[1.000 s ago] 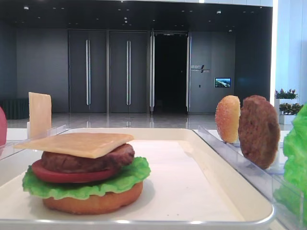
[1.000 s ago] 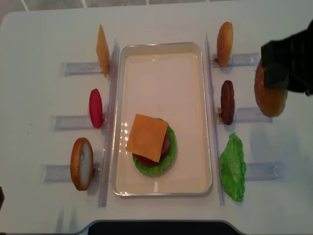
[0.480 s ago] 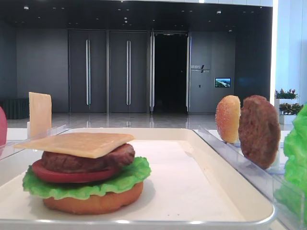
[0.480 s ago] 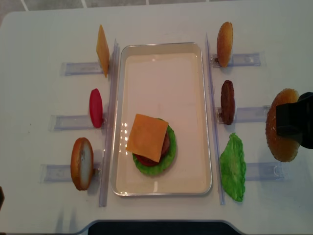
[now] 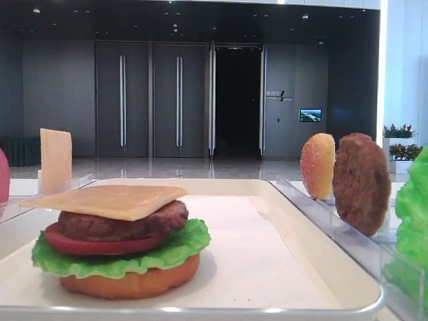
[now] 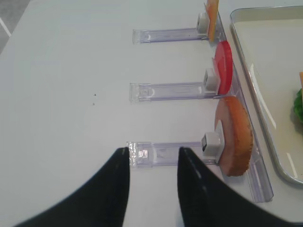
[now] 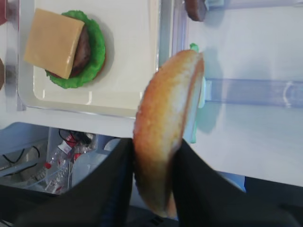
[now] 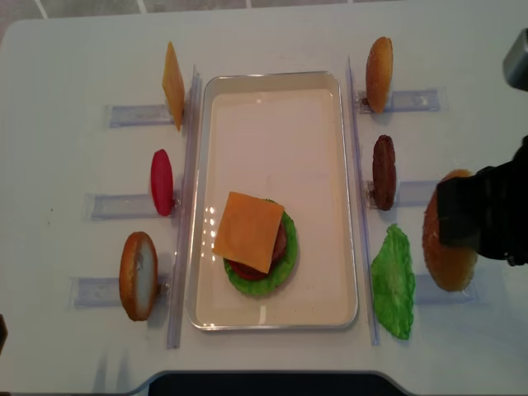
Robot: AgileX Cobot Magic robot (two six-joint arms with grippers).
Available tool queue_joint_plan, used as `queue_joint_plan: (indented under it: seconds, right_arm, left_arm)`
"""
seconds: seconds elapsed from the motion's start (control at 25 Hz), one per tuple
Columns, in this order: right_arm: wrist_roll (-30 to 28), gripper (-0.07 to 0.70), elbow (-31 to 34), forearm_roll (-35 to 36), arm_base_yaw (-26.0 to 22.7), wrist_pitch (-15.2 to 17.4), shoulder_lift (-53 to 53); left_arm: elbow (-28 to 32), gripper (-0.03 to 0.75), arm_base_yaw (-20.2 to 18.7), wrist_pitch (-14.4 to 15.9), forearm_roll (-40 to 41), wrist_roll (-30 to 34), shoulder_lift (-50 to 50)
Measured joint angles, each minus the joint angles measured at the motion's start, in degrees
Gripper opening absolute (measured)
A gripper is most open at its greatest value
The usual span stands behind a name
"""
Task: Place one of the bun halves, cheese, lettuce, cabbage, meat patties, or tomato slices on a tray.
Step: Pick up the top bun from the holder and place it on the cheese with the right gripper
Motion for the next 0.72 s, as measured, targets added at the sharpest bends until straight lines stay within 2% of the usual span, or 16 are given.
queue_joint_plan:
  seconds: [0.08, 0.28, 0.36, 0.52, 0.72]
  right_arm:
    - [1.2, 0.215, 0.0, 0.05, 3.47, -2.2, 3.33]
    - [5.05, 0.215, -0.12, 0.63, 15.44, -12.37, 12.07]
    - [5.77, 0.215, -1.1, 0.8, 18.94, -14.45, 16.65]
    - [5.83, 0.215, -6.18, 0.91, 23.26, -15.45, 25.6]
    - [3.78, 0.215, -12.54, 1.29, 24.74, -15.59, 32.26]
  left_arm:
    - [0.0, 0.265, 0.0, 0.0, 0.0, 0.0, 0.0]
    - [0.0, 0.265, 0.0, 0.0, 0.0, 0.0, 0.0]
    - [0.0, 0.265, 0.0, 0.0, 0.0, 0.0, 0.0]
    - [0.0, 0.265, 0.0, 0.0, 0.0, 0.0, 0.0]
    - [0.0, 0.265, 0.0, 0.0, 0.0, 0.0, 0.0]
